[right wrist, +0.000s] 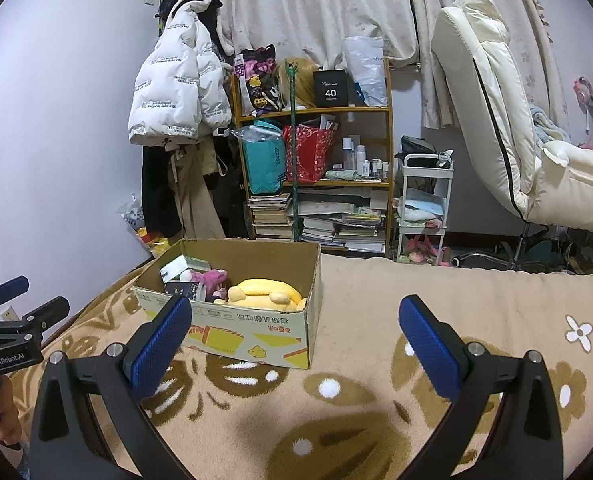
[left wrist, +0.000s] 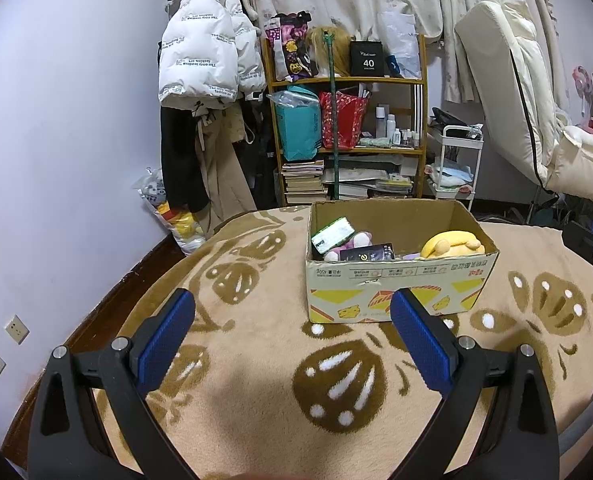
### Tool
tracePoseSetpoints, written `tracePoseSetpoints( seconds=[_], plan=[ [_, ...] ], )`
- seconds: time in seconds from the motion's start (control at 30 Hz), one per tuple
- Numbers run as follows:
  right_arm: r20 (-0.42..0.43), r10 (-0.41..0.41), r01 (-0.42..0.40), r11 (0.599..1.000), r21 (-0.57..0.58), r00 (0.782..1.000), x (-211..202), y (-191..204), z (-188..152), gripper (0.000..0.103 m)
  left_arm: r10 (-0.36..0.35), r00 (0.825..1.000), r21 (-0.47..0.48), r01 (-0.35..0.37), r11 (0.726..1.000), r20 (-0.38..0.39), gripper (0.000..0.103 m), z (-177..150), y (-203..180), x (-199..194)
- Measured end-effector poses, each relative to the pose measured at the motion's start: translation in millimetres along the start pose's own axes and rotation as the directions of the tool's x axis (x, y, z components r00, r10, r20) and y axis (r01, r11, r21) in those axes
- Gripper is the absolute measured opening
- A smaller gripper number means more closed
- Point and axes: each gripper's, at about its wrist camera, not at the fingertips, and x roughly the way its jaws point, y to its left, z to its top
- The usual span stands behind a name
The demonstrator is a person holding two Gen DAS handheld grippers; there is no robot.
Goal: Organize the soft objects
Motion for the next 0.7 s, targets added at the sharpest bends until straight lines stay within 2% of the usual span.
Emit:
tracePoseSetpoints(
  seconds=[0.7],
  plan=[
    [-0.001,-0.009,0.009,1.000,0.001,1.000,0.0,2.3,-3.0,0.103,-0.003,1.000,0.003,0.004,1.000,-0.005,0.097,-3.7,-2.6,3.4]
  ],
)
